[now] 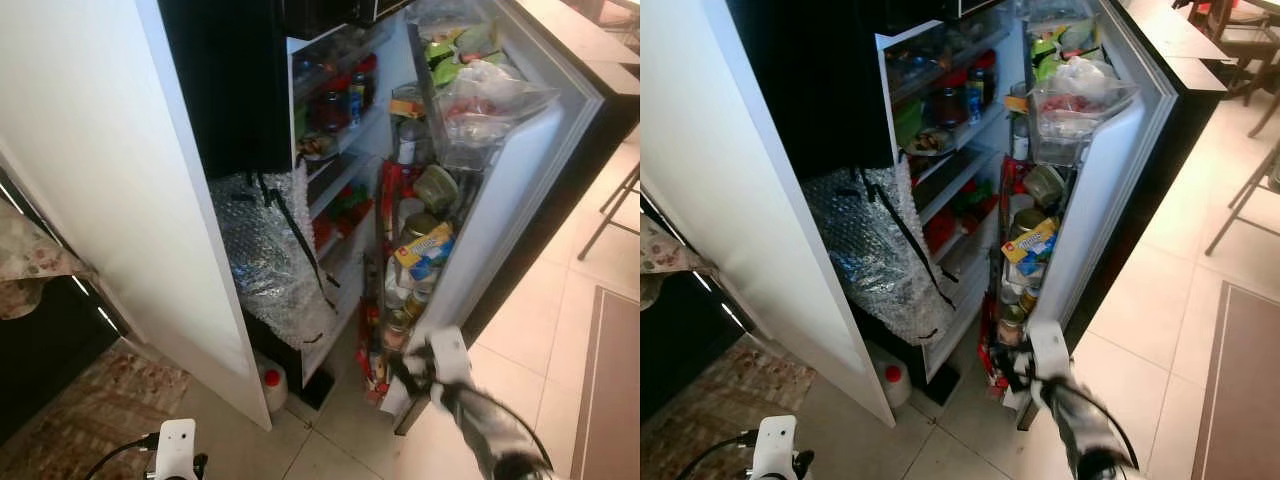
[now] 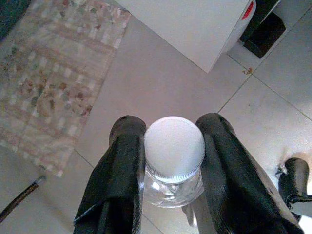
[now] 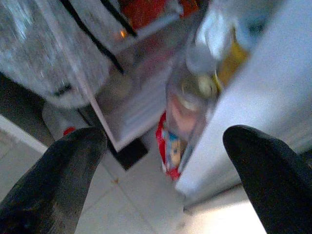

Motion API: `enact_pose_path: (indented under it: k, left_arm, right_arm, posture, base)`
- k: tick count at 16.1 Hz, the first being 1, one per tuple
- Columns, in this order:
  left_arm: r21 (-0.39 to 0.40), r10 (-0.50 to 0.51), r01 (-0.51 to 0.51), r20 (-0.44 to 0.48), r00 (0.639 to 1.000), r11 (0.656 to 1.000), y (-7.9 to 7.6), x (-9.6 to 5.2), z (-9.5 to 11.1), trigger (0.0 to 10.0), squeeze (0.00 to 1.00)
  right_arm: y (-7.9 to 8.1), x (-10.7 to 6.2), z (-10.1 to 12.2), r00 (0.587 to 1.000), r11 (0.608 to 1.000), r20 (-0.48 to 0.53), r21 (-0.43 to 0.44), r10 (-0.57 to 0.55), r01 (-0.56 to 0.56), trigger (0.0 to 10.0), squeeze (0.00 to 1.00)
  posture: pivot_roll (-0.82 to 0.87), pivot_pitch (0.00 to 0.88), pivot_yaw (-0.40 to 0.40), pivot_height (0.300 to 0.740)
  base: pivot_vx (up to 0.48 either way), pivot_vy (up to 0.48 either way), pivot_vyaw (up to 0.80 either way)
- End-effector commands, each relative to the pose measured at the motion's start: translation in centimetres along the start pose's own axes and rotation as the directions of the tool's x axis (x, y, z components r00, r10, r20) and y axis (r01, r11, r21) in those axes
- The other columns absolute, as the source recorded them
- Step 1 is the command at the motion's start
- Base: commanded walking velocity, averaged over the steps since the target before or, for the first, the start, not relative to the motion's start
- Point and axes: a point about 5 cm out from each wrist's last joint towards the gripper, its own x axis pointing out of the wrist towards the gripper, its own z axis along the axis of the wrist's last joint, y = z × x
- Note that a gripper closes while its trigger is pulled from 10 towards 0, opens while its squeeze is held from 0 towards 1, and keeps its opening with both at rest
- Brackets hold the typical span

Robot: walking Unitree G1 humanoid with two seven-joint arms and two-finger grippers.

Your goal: Restocking fridge

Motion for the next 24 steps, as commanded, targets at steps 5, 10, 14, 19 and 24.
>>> enact_pose_path:
  k: [5, 10, 14, 19, 24]
  left_arm:
    - [0.014, 0.005, -0.005, -0.001, 1.0, 1.0, -0.1, -0.1, -0.2, 10.0, 0.0]
    - [0.014, 0.012, -0.012, -0.002, 1.0, 1.0, 0.1, -0.1, -0.3, 10.0, 0.0]
    - [0.015, 0.008, -0.008, 0.0, 1.0, 1.0, -0.1, -0.1, -0.2, 10.0, 0.0]
    - [0.02, 0.01, -0.01, -0.005, 1.0, 1.0, 0.1, -0.1, -0.3, 10.0, 0.0]
    - [0.026, 0.007, -0.007, -0.003, 1.0, 1.0, 0.0, -0.1, -0.3, 10.0, 0.0]
  right_arm:
    - [-0.4, 0.2, 1.6, 0.996, 0.999, 0.079, -0.038, -0.032, 0.035, 10.0, 0.0]
    - [-2.4, -0.2, 2.3, 0.981, 0.984, 0.096, -0.05, -0.166, 0.171, 10.0, 0.0]
    - [-2.9, -0.1, 2.9, 0.978, 0.98, 0.105, -0.065, -0.179, 0.186, 10.0, 0.0]
    - [-6.5, -1.8, 2.8, 0.941, 0.942, 0.1, -0.06, -0.323, 0.33, 10.0, 0.0]
    - [-11.8, -6.0, 0.2, 0.852, 0.851, 0.021, -0.043, -0.523, 0.523, 10.0, 0.0]
  posture:
    - [-0.06, 0.009, -0.007, 0.74]
    - [-0.06, 0.012, -0.008, 0.74]
    - [-0.06, 0.019, -0.004, 0.74]
    - [-0.07, 0.027, 0.0, 0.74]
    - [-0.08, 0.029, 0.002, 0.74]
  base:
    - [0.0, 0.0, 0.0]
    - [0.0, 0.0, 0.0]
    - [0.0, 0.0, 0.0]
    - [0.0, 0.0, 0.0]
    - [0.0, 0.0, 0.0]
